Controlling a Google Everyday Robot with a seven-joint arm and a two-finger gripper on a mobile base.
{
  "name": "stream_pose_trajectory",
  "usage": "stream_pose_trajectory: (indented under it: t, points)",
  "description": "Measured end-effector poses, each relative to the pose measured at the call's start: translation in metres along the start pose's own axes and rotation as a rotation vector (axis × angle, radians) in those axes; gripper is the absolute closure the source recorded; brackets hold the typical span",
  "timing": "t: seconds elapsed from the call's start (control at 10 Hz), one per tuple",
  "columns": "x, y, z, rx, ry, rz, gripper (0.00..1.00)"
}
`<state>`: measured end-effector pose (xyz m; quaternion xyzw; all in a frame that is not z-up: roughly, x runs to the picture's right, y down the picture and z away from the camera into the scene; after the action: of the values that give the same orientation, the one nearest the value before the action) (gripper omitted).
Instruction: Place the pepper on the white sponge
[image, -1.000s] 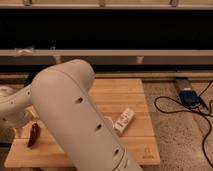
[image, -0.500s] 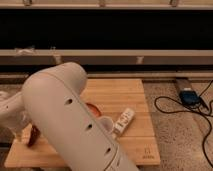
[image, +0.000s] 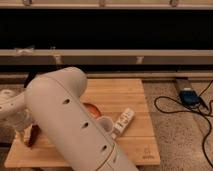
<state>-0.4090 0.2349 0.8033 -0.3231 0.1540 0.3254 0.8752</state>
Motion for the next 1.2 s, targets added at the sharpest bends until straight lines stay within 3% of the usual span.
stream_pose_trajectory:
  t: [0.5, 0.7, 1.2]
  points:
    - [-0.002, -0.014, -0.002, -0.07, 0.027, 0.029, 0.8]
    - [-0.004, -0.024, -0.025, -0.123, -0.007, 0.039, 0.98]
    - [-0.007, -0.069, -0.072, -0.19, -0.093, 0.066, 1.0]
